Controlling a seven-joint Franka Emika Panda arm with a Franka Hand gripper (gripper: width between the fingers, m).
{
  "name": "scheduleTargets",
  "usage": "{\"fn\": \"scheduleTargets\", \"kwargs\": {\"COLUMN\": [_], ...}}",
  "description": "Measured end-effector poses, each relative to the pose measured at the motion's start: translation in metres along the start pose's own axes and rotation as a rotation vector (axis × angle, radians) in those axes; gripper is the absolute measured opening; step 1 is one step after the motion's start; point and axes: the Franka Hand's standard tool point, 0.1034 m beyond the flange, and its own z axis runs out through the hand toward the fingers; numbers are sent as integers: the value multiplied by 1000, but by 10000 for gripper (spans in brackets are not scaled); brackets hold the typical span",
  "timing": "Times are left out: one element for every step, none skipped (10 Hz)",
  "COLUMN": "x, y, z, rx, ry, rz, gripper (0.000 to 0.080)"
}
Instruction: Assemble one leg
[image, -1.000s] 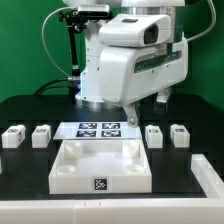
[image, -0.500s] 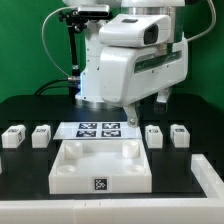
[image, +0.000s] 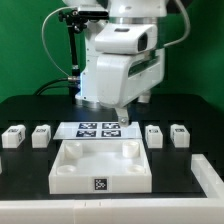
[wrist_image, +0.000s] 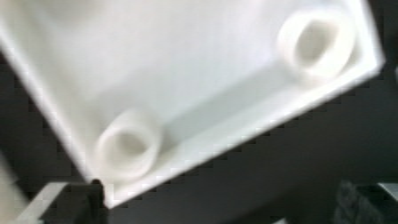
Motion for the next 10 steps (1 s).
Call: {"fn": "scheduleTargets", "kwargs": {"x": [-17,-32,-44,-50,-54,-52,-52,-52,-52,-53], "y": [-18,-32,-39,-41,-39,-35,-34,-34,-34,-34], "z": [13,31,53,68,81,83,82,82,82,82], "rx": [2,10,19,32,50,50,49,51,51,51], "ry": [4,10,21,28,33,33,32,32,32,32], "rz": [-130,-244,-375,-368,-353,-343,-320,-319,-318,-318], "gripper": [650,650,650,650,650,650,621,455,455,316]}}
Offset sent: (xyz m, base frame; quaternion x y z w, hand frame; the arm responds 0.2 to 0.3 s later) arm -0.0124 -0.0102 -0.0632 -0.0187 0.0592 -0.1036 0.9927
